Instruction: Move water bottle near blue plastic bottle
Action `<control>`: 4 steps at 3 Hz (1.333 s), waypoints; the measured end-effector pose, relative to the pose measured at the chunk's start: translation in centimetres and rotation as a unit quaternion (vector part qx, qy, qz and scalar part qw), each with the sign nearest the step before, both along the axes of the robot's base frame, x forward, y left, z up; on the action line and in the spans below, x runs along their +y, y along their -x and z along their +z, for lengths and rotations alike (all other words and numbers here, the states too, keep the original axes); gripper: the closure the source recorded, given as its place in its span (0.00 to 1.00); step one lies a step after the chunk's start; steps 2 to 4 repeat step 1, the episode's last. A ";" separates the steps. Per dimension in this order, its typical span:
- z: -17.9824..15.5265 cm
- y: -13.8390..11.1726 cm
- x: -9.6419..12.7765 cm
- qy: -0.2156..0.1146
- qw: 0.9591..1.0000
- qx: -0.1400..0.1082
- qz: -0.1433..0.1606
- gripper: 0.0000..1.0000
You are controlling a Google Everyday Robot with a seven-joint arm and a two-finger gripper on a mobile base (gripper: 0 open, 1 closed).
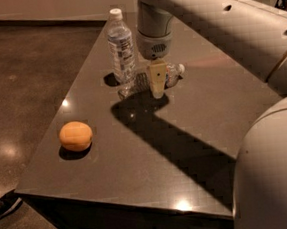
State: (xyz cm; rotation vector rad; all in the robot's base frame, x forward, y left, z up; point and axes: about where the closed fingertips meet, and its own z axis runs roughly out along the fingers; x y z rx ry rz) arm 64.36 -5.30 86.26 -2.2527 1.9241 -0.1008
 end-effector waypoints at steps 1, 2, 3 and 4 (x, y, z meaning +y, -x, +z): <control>0.0 0.0 0.0 0.000 1.000 0.000 0.000 0.00; 0.0 0.0 0.0 0.000 1.000 0.000 0.000 0.00; 0.0 0.0 0.0 0.000 1.000 0.000 0.000 0.00; 0.0 0.0 0.0 0.000 1.000 0.000 0.000 0.00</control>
Offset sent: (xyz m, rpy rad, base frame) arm 0.0000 0.0000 0.0000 0.0000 0.0000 0.0000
